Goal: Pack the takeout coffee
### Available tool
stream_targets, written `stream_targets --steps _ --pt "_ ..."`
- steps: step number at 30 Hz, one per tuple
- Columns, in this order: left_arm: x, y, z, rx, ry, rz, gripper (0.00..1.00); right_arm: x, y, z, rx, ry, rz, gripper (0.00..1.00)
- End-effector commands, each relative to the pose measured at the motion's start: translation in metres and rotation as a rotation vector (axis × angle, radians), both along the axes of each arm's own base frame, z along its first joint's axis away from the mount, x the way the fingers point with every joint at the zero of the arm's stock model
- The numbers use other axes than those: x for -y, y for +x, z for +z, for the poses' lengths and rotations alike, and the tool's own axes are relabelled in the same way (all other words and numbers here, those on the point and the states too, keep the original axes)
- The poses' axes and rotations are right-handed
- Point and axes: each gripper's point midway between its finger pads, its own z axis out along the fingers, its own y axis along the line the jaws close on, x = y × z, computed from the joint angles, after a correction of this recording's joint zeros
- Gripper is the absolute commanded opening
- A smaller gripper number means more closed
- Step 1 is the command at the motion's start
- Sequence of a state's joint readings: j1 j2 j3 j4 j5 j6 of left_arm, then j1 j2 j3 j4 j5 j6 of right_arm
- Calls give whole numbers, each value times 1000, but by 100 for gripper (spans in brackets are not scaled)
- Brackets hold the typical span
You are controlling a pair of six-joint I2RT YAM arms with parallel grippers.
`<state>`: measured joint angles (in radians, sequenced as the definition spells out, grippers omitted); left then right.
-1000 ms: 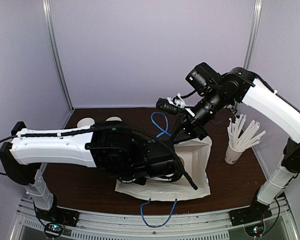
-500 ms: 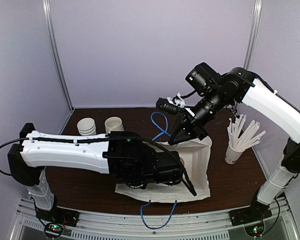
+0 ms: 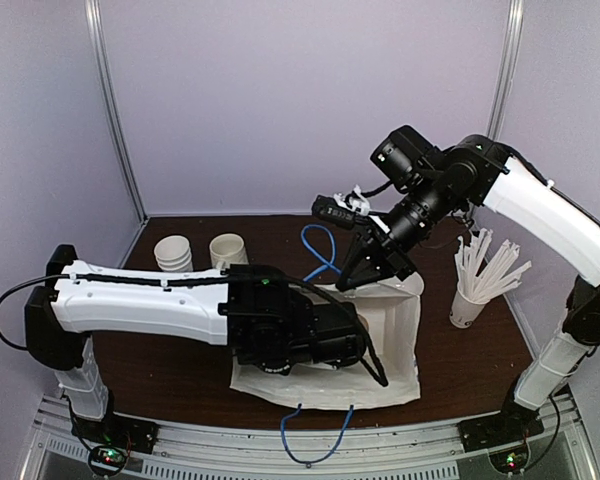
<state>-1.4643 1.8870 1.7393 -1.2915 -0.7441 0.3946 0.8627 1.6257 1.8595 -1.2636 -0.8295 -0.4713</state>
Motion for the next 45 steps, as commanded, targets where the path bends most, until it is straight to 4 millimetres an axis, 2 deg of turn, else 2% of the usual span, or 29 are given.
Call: stream_targets --steps 1,13,19,22,27,33,39,43,45 --pt "3 9 -7 -4 -21 23 60 -5 -2 3 -15 18 17 1" --pt "13 9 -21 -45 -46 15 59 -10 4 1 -10 9 7 1" --pt "10 12 -11 -12 -44 18 58 -11 5 2 -17 9 8 1" --pt "6 11 -14 -19 -42 21 58 -12 4 2 -23 11 12 2" --pt "4 18 -25 4 -23 28 58 -14 4 1 -36 8 19 2" --pt "-3 37 -31 56 -19 77 58 -14 4 0 -37 5 20 2" --pt "-2 42 -35 27 -47 94 58 -13 4 -1 -37 1 19 4" --pt "-3 45 -36 -21 -76 120 58 -13 6 1 -32 1 16 18" --pt "-5 48 -35 -65 -104 144 59 -11 9 6 -22 2 8 32"
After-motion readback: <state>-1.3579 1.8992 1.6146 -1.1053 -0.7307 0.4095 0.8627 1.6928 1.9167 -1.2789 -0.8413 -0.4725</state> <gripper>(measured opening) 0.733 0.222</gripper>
